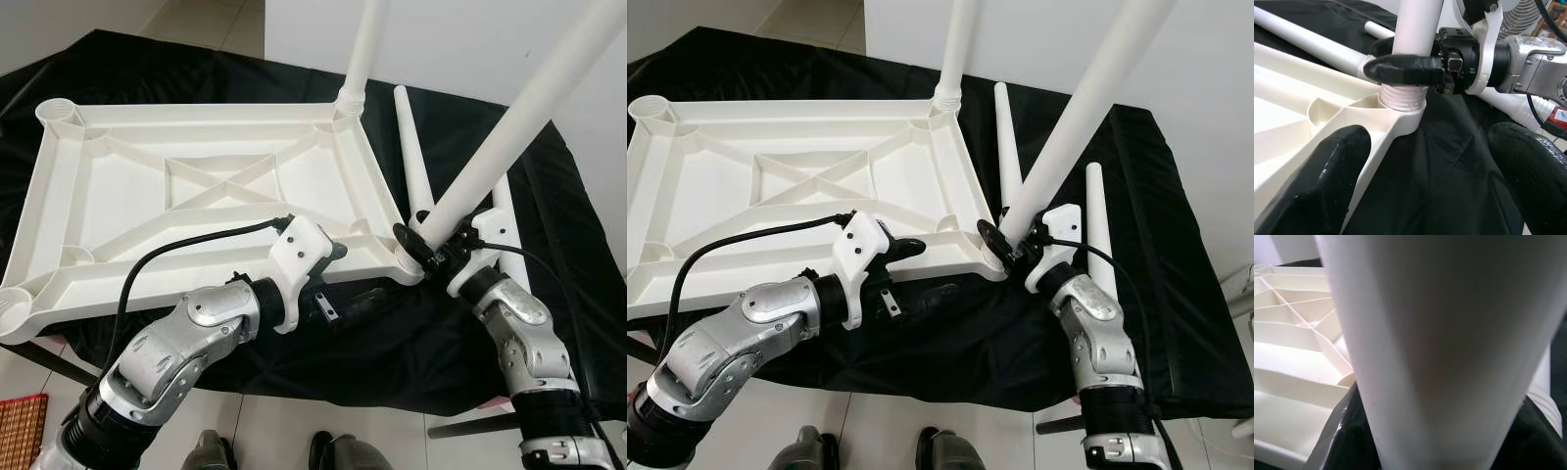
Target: Building children table
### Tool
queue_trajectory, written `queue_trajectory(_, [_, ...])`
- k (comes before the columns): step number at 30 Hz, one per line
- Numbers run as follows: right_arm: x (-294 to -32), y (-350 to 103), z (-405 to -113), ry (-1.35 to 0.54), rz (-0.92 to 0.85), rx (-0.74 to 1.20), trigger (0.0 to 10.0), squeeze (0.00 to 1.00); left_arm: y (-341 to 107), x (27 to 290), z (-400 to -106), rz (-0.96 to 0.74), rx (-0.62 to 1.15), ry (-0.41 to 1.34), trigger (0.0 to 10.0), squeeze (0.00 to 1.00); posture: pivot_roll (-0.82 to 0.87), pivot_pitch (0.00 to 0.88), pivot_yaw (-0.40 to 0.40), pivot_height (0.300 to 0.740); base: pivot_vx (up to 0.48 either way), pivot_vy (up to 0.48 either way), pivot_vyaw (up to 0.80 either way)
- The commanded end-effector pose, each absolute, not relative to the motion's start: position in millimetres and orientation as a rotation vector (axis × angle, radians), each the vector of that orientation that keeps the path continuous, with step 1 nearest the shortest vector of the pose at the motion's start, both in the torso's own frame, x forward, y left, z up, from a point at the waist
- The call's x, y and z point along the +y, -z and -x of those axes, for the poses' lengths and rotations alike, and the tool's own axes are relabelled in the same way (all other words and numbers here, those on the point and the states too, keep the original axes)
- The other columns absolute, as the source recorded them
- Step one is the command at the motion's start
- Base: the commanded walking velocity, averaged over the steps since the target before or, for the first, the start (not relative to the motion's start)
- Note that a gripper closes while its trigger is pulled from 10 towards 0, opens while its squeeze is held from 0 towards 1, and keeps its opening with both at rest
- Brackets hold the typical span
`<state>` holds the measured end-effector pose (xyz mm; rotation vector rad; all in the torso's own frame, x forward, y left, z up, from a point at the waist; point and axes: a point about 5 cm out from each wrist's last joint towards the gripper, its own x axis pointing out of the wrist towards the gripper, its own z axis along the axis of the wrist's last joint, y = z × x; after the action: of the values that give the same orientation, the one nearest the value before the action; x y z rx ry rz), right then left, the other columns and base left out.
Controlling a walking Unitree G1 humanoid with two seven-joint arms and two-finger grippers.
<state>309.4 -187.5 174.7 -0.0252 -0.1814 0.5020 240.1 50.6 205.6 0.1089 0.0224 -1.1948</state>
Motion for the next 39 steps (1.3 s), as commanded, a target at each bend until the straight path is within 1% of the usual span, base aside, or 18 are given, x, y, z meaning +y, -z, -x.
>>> queue_trajectory(1, [-188, -169, -307, -0.475, 0.010, -0.154, 10.0, 0.00, -207, 49, -238, -0.108, 0.021, 1.236, 10.0, 0.00, 0.06, 0.150, -0.079, 0.740, 0.000, 0.000, 0.00])
queue_trajectory(3, [-182, -166, -305, -0.424, 0.029, -0.156, 10.0, 0.00, -207, 49, -239, -0.118, 0.012, 1.231, 10.0, 0.00, 0.06, 0.156, -0.085, 0.740, 0.000, 0.000, 0.00])
queue_trajectory(7, [-177, -162, -302, -0.398, 0.034, -0.144, 10.0, 0.00, -207, 50, -240, -0.120, 0.013, 1.226, 10.0, 0.00, 0.06, 0.156, -0.085, 0.740, 0.000, 0.000, 0.00])
queue_trajectory(14, [-173, -160, -300, -0.346, 0.030, -0.150, 10.0, 0.00, -206, 52, -244, -0.138, 0.004, 1.195, 10.0, 0.00, 0.06, 0.162, -0.090, 0.740, 0.000, 0.000, 0.00])
queue_trajectory(16, [-169, -161, -297, -0.256, 0.007, -0.156, 10.0, 0.00, -206, 52, -251, -0.166, -0.012, 1.161, 10.0, 0.00, 0.06, 0.172, -0.104, 0.740, 0.000, 0.000, 0.00])
queue_trajectory(18, [-169, -161, -297, -0.256, 0.007, -0.156, 10.0, 0.00, -206, 52, -251, -0.166, -0.012, 1.161, 10.0, 0.00, 0.06, 0.172, -0.104, 0.740, 0.000, 0.000, 0.00])
queue_trajectory(19, [-164, -162, -295, -0.213, -0.011, -0.160, 10.0, 0.00, -206, 52, -253, -0.173, -0.019, 1.152, 10.0, 0.00, 0.06, 0.172, -0.104, 0.740, 0.000, 0.000, 0.00])
queue_trajectory(20, [-164, -162, -295, -0.213, -0.011, -0.160, 10.0, 0.00, -206, 52, -253, -0.173, -0.019, 1.152, 10.0, 0.00, 0.06, 0.172, -0.104, 0.740, 0.000, 0.000, 0.00])
queue_trajectory(22, [-158, -162, -293, -0.051, -0.032, -0.150, 10.0, 0.00, -206, 50, -254, -0.172, -0.023, 1.148, 10.0, 0.00, 0.05, 0.175, -0.105, 0.740, 0.000, 0.000, 0.00])
queue_trajectory(23, [-158, -162, -293, -0.051, -0.032, -0.150, 10.0, 0.00, -206, 50, -254, -0.172, -0.023, 1.148, 10.0, 0.00, 0.05, 0.175, -0.105, 0.740, 0.000, 0.000, 0.00])
queue_trajectory(25, [-154, -160, -289, 0.079, -0.060, -0.152, 10.0, 0.00, -205, 50, -254, -0.167, -0.020, 1.153, 10.0, 0.00, 0.04, 0.181, -0.101, 0.740, 0.000, 0.000, 0.00])
queue_trajectory(26, [-154, -160, -289, 0.079, -0.060, -0.152, 10.0, 0.00, -205, 50, -254, -0.167, -0.020, 1.153, 10.0, 0.00, 0.04, 0.181, -0.101, 0.740, 0.000, 0.000, 0.00])
queue_trajectory(28, [-149, -155, -287, 0.153, -0.084, -0.132, 10.0, 0.00, -205, 51, -254, -0.163, -0.013, 1.151, 10.0, 0.00, 0.04, 0.185, -0.092, 0.740, 0.000, 0.000, 0.00])
queue_trajectory(35, [-140, -149, -289, 0.174, -0.114, -0.092, 10.0, 0.00, -206, 54, -257, -0.161, -0.016, 1.139, 10.0, 0.00, 0.04, 0.187, -0.088, 0.740, 0.000, 0.000, 0.00])
queue_trajectory(39, [-135, -149, -287, 0.126, -0.130, -0.097, 10.0, 0.00, -206, 54, -259, -0.158, -0.023, 1.132, 10.0, 0.00, 0.04, 0.181, -0.081, 0.740, 0.000, 0.000, 0.00])
